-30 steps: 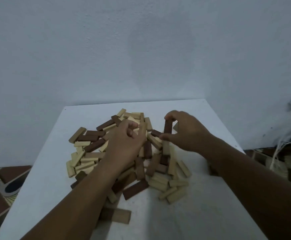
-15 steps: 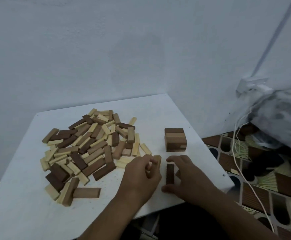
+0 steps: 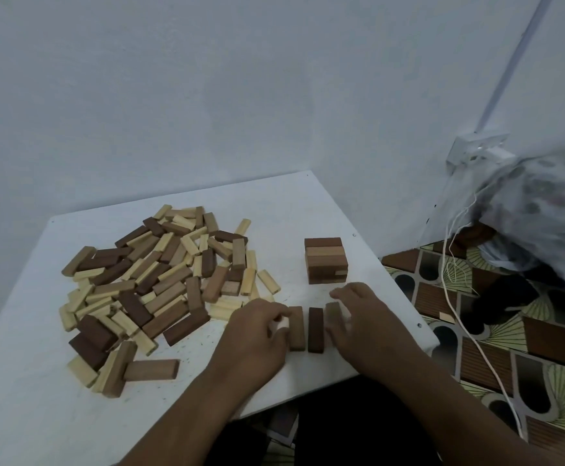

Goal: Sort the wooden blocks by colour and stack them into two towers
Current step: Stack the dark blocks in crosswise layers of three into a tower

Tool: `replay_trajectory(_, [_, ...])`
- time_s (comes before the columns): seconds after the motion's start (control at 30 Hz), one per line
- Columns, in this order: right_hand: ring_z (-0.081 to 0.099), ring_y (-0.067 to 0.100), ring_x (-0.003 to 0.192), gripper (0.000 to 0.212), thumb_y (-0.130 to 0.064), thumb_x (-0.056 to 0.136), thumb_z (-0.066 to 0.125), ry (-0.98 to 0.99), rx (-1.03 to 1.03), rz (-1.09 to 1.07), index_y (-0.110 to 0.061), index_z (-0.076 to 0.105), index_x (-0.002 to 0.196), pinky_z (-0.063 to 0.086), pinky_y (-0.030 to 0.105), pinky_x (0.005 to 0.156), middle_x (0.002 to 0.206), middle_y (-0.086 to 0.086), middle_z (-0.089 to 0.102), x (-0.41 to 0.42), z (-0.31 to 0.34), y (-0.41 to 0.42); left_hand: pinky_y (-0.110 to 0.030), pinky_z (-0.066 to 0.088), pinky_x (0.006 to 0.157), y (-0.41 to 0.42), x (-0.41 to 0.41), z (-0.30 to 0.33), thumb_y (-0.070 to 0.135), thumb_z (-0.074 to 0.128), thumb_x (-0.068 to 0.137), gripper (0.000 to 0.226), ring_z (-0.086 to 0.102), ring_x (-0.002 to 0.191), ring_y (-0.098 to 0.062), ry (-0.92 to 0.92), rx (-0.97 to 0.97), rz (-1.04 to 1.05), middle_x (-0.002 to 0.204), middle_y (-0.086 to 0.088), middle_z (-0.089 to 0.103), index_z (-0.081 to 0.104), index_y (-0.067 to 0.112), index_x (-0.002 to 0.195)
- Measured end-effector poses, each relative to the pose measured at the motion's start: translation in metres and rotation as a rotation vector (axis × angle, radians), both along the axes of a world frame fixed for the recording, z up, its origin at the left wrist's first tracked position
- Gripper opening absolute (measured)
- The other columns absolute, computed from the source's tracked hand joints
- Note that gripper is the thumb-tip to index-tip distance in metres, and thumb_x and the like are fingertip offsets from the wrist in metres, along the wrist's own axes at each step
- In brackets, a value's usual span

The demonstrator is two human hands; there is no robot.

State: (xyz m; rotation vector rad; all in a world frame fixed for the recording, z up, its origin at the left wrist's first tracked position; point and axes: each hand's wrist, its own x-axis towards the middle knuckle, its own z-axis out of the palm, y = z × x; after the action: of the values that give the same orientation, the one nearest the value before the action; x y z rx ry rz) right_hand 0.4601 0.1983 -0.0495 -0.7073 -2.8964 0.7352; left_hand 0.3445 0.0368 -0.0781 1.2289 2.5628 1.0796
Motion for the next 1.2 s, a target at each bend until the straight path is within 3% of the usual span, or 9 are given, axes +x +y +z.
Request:
replay_trajectory(0.17, [0.053, 0.000, 0.084, 0.023, -0.030, 0.094, 0.062, 0.039, -0.117, 0.014, -0.027, 0.065, 0.117, 0.039, 0.006, 0.081, 0.124, -0.007, 0.058, -0.002, -0.014, 0.011, -0.014, 0.045, 0.068, 0.001, -0.006, 0.010, 0.011, 0.071, 0.076, 0.041, 0.056, 0.081, 0.000, -0.096, -0.046, -0.183, 0.089, 0.023, 0.058, 0.067, 0.031, 0.112])
replay_trajectory(0.27, [0.053, 0.001, 0.083, 0.028, -0.026, 0.091, 0.067, 0.040, -0.143, 0.061, -0.027, 0.063, 0.119, 0.043, 0.008, 0.080, 0.124, -0.008, 0.057, -0.002, -0.017, 0.015, -0.022, 0.051, 0.070, 0.006, -0.006, 0.009, 0.007, 0.068, 0.075, 0.048, 0.058, 0.081, -0.004, -0.160, -0.048, -0.192, 0.104, 0.014, 0.058, 0.062, 0.032, 0.115])
replay_trajectory(0.43, [0.048, -0.009, 0.089, 0.076, -0.037, 0.068, 0.087, -0.055, -0.226, 0.234, -0.031, 0.051, 0.135, 0.044, 0.016, 0.088, 0.129, -0.024, 0.041, 0.001, -0.007, 0.028, -0.024, 0.055, 0.067, 0.009, -0.007, 0.010, 0.013, 0.079, 0.068, 0.079, 0.061, 0.083, -0.010, -0.331, -0.100, -0.233, 0.121, 0.016, 0.050, 0.043, 0.043, 0.131])
replay_trajectory(0.53, [0.047, -0.011, 0.083, 0.064, -0.032, 0.072, 0.085, -0.034, -0.208, 0.282, -0.031, 0.055, 0.129, 0.037, 0.008, 0.079, 0.124, -0.018, 0.055, -0.004, -0.006, 0.029, -0.017, 0.052, 0.066, 0.016, -0.007, 0.010, 0.020, 0.086, 0.066, 0.085, 0.062, 0.079, -0.002, -0.298, -0.100, -0.252, 0.123, 0.014, 0.051, 0.038, 0.045, 0.132])
replay_trajectory(0.7, [0.052, -0.006, 0.083, 0.049, -0.030, 0.077, 0.081, -0.028, -0.214, 0.326, -0.034, 0.056, 0.119, 0.036, 0.006, 0.073, 0.111, -0.018, 0.059, -0.009, -0.009, 0.032, -0.010, 0.046, 0.062, 0.021, -0.009, 0.007, 0.022, 0.085, 0.065, 0.084, 0.060, 0.074, 0.001, -0.245, -0.092, -0.273, 0.116, 0.013, 0.058, 0.037, 0.042, 0.130])
replay_trajectory(0.8, [0.053, -0.003, 0.083, 0.055, -0.031, 0.075, 0.083, -0.055, -0.237, 0.334, -0.033, 0.054, 0.121, 0.040, 0.008, 0.074, 0.110, -0.018, 0.059, -0.009, -0.009, 0.034, -0.016, 0.049, 0.064, 0.020, -0.009, 0.006, 0.026, 0.086, 0.064, 0.082, 0.060, 0.073, -0.002, -0.231, -0.095, -0.273, 0.116, 0.015, 0.058, 0.037, 0.043, 0.128])
replay_trajectory(0.93, [0.055, 0.001, 0.077, 0.049, -0.027, 0.073, 0.083, -0.011, -0.240, 0.338, -0.033, 0.052, 0.110, 0.043, 0.012, 0.065, 0.087, -0.018, 0.057, -0.010, -0.009, 0.035, -0.023, 0.051, 0.062, 0.021, -0.007, 0.005, 0.021, 0.079, 0.069, 0.070, 0.061, 0.069, -0.010, -0.254, -0.034, -0.270, 0.112, 0.011, 0.060, 0.039, 0.040, 0.124])
replay_trajectory(1.07, [0.056, 0.008, 0.074, 0.050, -0.025, 0.071, 0.085, 0.075, -0.260, 0.357, -0.032, 0.051, 0.106, 0.051, 0.022, 0.063, 0.088, -0.016, 0.059, -0.011, -0.001, 0.041, -0.032, 0.052, 0.064, 0.025, -0.012, 0.011, 0.020, 0.079, 0.071, 0.065, 0.060, 0.072, -0.015, -0.237, 0.001, -0.257, 0.114, 0.014, 0.058, 0.041, 0.038, 0.120])
replay_trajectory(1.2, [0.054, 0.008, 0.070, 0.052, -0.021, 0.069, 0.087, 0.141, -0.238, 0.344, -0.029, 0.052, 0.105, 0.048, 0.022, 0.061, 0.083, -0.013, 0.059, -0.017, 0.019, 0.051, -0.028, 0.050, 0.061, 0.036, -0.024, 0.032, 0.020, 0.081, 0.067, 0.063, 0.056, 0.078, -0.011, -0.194, 0.043, -0.253, 0.112, 0.016, 0.060, 0.041, 0.035, 0.114])
